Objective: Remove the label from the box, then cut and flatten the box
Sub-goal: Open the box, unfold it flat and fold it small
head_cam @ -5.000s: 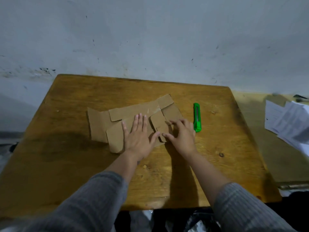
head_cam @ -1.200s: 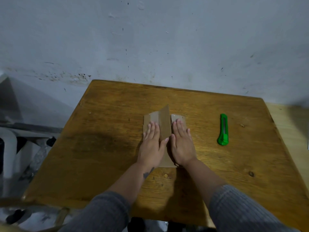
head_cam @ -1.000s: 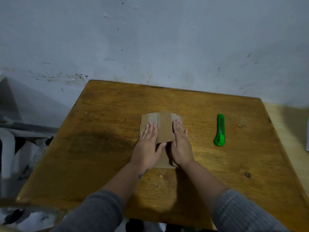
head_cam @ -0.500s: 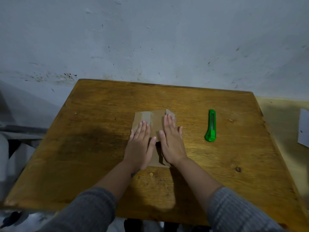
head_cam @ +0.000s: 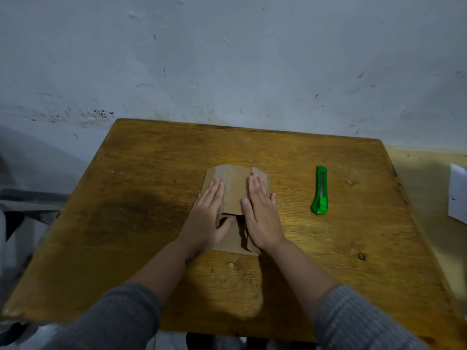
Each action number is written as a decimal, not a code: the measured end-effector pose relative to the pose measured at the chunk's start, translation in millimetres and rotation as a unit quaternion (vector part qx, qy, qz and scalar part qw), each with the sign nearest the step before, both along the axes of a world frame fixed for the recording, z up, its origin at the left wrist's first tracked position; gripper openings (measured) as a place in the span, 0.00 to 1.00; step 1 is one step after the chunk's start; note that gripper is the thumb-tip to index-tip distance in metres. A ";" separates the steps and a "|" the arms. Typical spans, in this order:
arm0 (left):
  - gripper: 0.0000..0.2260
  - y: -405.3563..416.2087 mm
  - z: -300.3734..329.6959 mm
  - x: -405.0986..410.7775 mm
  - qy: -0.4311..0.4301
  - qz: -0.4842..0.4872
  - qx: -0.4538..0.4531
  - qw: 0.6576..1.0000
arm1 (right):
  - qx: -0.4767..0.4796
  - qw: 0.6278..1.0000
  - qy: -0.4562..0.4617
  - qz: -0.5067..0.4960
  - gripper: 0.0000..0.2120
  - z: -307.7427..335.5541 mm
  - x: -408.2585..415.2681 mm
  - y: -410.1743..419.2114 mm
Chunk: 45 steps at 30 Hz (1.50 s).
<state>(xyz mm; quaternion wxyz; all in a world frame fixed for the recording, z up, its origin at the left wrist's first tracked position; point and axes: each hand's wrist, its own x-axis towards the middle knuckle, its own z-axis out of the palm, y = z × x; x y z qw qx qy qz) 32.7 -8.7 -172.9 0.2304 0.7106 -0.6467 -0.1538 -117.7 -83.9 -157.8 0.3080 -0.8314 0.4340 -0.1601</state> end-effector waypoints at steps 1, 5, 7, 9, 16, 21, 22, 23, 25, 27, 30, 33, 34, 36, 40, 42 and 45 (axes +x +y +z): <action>0.35 0.2 0.0 -1.6 0.010 0.006 -0.009 1.000 | -0.002 1.000 -0.004 -0.005 0.26 -0.5 0.2 1.1; 0.32 -0.8 -2.4 -7.9 0.017 0.029 -0.027 0.999 | 0.005 1.000 -0.024 -0.018 0.27 -2.2 -0.2 2.6; 0.32 -0.2 -2.2 -8.2 0.017 0.026 -0.028 0.999 | 0.006 1.000 -0.021 -0.019 0.28 -2.3 0.5 2.8; 0.32 0.1 -2.5 -8.1 0.015 0.023 -0.021 0.999 | 0.009 0.999 -0.025 -0.023 0.32 -1.8 2.3 3.0; 0.35 -0.8 -4.0 -8.7 -0.037 0.014 0.020 0.999 | 0.022 1.000 0.010 -0.016 0.31 0.4 4.3 2.1; 0.34 1.5 -0.7 -12.1 -0.045 0.010 0.027 0.999 | -0.016 1.000 0.011 -0.012 0.28 -5.1 3.6 1.6; 0.34 1.4 -0.1 -13.1 -0.049 0.013 0.032 0.998 | -0.020 1.000 0.016 -0.007 0.27 -5.4 3.4 1.2; 0.34 1.0 0.4 -14.2 -0.056 0.015 0.038 0.998 | -0.024 0.999 0.025 -0.002 0.27 -5.4 3.6 1.5; 0.35 0.0 1.0 -16.5 -0.070 0.016 0.050 0.996 | -0.035 0.997 0.068 0.002 0.26 -3.8 5.2 2.7; 0.38 -0.6 1.7 -17.2 -0.079 0.013 0.059 0.995 | -0.060 0.988 0.141 -0.004 0.26 -3.1 7.6 4.4; 0.39 -2.4 2.5 -11.3 -0.061 0.003 0.041 0.997 | -0.107 0.971 0.214 -0.014 0.31 -3.8 10.2 6.6; 0.37 -4.0 1.5 2.5 -0.028 -0.022 0.016 0.999 | -0.105 0.971 0.215 -0.011 0.31 -6.9 10.7 6.0; 0.36 -4.5 0.9 6.7 -0.024 -0.032 0.012 0.999 | -0.105 0.972 0.211 -0.008 0.31 -7.2 10.9 5.7; 0.34 -6.9 0.0 11.6 -0.021 -0.041 0.010 0.999 | -0.107 0.973 0.207 -0.001 0.30 -7.3 11.5 5.2; 0.28 -16.2 1.8 8.6 -0.039 -0.010 0.028 0.999 | -0.106 0.971 0.216 0.006 0.30 -8.7 13.9 4.1; 0.27 -18.8 1.6 5.7 -0.075 0.000 0.047 0.996 | -0.103 0.971 0.218 0.005 0.30 -9.0 14.1 4.1; 0.27 -20.1 0.9 2.3 -0.135 0.007 0.077 0.988 | -0.098 0.971 0.219 -0.002 0.31 -8.0 14.5 4.6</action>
